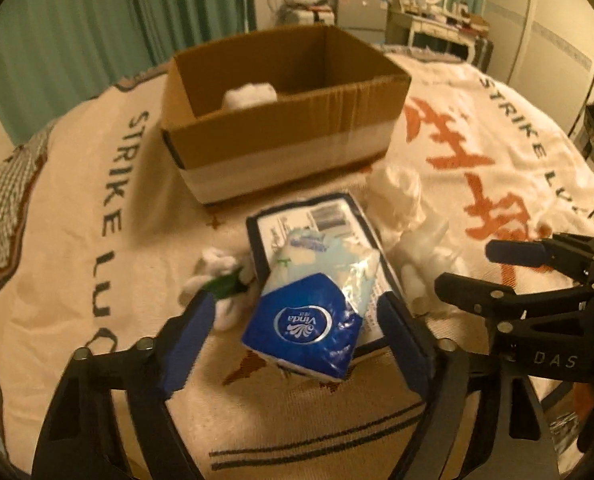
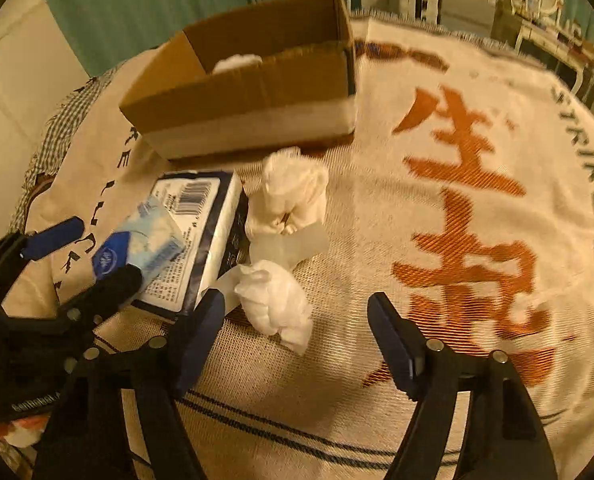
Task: Organize soft objects
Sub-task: 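Grasp the blue Vinda tissue pack with the left tool while the right tool grasps white cloth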
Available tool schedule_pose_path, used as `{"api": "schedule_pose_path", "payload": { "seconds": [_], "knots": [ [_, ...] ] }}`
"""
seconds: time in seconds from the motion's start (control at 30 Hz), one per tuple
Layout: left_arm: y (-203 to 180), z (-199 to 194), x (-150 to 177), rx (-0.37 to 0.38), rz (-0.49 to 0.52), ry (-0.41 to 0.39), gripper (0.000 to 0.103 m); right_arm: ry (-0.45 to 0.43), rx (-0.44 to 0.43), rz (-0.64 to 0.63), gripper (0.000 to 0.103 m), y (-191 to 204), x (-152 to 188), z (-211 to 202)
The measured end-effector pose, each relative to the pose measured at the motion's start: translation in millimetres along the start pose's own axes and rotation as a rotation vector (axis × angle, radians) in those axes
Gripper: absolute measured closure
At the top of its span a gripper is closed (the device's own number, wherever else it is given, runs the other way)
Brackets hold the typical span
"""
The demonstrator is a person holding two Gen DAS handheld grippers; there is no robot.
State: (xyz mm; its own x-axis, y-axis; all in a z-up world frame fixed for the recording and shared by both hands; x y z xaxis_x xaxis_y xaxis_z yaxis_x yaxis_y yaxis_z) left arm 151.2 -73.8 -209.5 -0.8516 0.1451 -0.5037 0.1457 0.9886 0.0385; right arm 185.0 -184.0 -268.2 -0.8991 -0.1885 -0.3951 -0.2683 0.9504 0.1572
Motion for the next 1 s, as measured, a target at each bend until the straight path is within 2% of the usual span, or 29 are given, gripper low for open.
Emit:
{"api": "schedule_pose_path", "payload": {
  "seconds": [0.1,0.17,0.23,0.5,0.87,1.0],
  "knots": [
    [-1.7,9.9,3.1,0.031,-0.001,0.019,0.042,0.032,-0.027,0.005,0.043,3.1,1.3,15.6],
    [-3.2,9.9,2.3,0.047,0.001,0.013,0.044,0.04,-0.039,-0.001,0.053,5.9,1.9,20.9],
    [-3.9,8.3,0.7,0.055,0.006,0.008,0.045,0.043,-0.052,-0.007,0.068,9.0,2.5,23.4],
    [-0.7,-7.2,4.2,0.055,-0.003,-0.004,0.047,0.01,-0.049,-0.027,0.072,17.7,1.2,2.4],
    [4.3,-59.2,1.2,0.059,-0.01,-0.08,0.047,-0.068,-0.007,-0.054,0.072,32.1,11.9,-53.8],
    [4.4,-81.5,-6.4,0.031,-0.003,-0.119,0.047,-0.116,-0.005,-0.063,0.072,37.8,7.5,-77.6]
  ]
}}
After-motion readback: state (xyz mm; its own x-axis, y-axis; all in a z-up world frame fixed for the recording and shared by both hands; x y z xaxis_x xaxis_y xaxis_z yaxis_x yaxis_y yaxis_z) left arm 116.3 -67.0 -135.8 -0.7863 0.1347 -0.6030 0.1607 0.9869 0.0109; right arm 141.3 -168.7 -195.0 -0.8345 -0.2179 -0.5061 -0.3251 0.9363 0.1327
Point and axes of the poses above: each gripper's, at about its wrist camera, not at the fingertips, and z roughly the way its jaws point, y to its left, x to its underside, the point moved 9 cm from there along z, roughly the way its jaws point, and after that the axes turned 3 degrees about y, right-handed, at the moved point
